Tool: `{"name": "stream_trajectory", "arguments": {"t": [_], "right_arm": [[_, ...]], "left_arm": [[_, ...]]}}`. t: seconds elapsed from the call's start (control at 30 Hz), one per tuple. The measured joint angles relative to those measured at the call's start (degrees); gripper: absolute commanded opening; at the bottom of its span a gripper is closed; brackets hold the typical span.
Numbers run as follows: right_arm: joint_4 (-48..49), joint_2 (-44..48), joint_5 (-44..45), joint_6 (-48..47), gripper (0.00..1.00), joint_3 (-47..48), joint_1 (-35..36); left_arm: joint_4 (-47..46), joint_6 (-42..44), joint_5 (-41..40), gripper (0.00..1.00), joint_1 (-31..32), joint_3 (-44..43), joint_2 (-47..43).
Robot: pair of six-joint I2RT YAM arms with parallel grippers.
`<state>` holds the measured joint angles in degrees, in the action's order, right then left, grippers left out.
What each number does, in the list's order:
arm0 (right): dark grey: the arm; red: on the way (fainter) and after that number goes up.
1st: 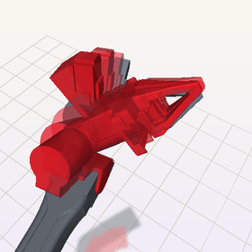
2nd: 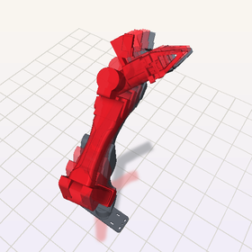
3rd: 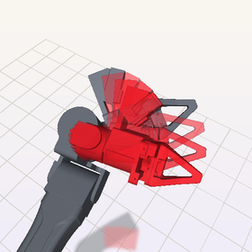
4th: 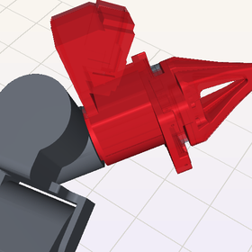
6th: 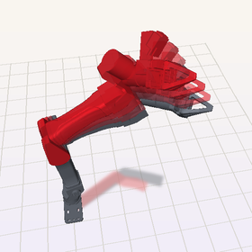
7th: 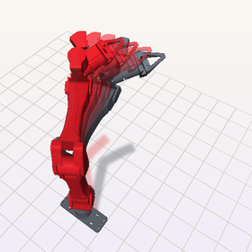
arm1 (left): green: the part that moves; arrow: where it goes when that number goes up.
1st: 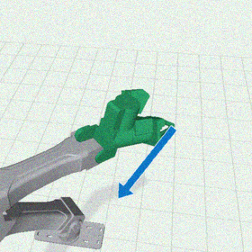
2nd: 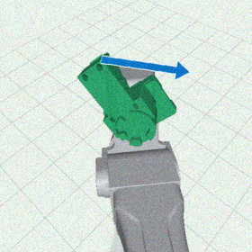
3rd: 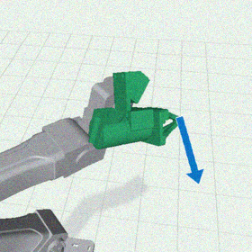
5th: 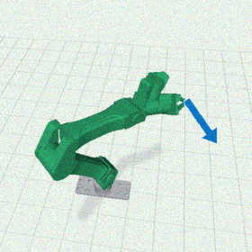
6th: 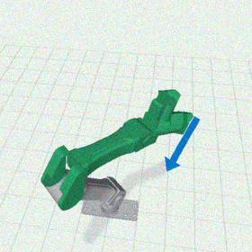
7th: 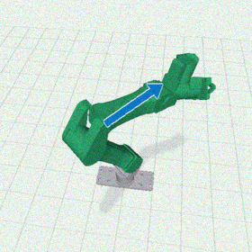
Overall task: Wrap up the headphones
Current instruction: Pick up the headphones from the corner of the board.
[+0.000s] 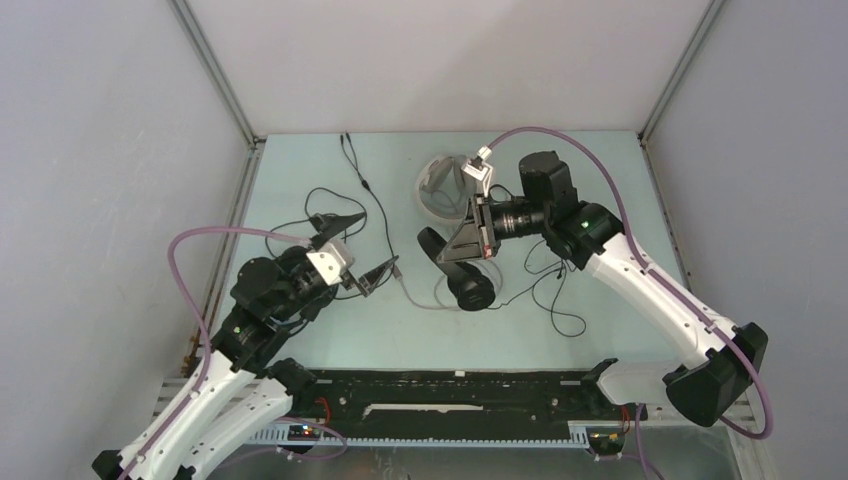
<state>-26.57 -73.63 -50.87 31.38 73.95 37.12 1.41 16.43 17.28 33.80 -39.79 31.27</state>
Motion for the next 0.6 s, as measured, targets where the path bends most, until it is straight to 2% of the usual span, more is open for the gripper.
{"name": "stream_trajectory", "arguments": {"t": [0.23,0.6], "right_arm": [[6.01,0.98,-3.61,8.41,0.00,-2.43,-0.07],[21.24,0.87,-4.02,23.30,0.00,-6.21,2.25]], "left_arm": [[-1.90,8.17,2.49,0.98,2.60,1.57,0.42],[-9.92,8.92,2.71,0.98,3.32,5.99,4.26]]}}
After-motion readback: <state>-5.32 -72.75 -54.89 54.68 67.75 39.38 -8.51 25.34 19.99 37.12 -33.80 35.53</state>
